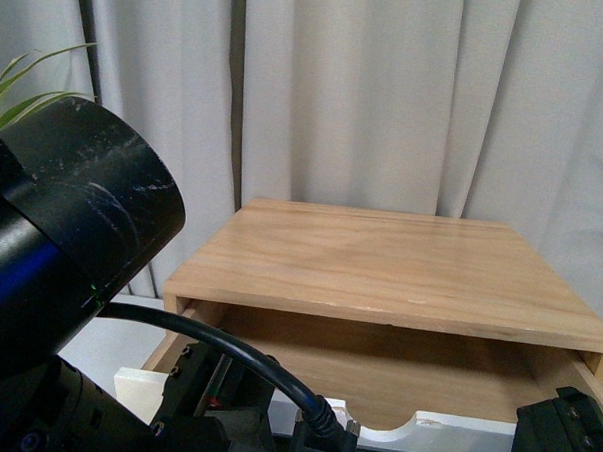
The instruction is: Pull drawer
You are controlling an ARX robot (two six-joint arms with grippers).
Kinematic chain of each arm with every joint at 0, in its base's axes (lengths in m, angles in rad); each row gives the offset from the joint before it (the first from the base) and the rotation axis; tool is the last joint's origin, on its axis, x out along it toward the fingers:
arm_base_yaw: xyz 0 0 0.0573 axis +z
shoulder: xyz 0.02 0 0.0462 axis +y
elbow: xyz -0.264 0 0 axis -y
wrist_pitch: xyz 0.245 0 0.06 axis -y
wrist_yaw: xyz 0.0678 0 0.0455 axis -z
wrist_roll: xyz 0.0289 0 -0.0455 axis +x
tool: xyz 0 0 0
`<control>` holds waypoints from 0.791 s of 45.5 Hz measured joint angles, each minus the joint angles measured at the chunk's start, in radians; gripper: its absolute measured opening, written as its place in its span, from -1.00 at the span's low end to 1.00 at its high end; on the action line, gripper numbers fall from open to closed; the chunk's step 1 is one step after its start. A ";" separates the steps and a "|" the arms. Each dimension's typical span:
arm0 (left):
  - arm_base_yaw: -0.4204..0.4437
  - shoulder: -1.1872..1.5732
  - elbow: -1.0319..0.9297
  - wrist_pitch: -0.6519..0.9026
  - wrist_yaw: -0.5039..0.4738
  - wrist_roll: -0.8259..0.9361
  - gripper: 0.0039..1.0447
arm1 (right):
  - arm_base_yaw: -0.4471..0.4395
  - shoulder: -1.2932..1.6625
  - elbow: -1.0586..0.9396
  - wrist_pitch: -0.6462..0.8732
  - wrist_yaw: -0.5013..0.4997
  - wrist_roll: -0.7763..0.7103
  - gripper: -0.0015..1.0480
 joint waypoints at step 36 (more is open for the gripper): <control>0.170 -0.526 -0.367 0.468 0.283 -0.325 0.89 | -0.240 -0.407 -0.206 0.227 -0.254 0.180 0.83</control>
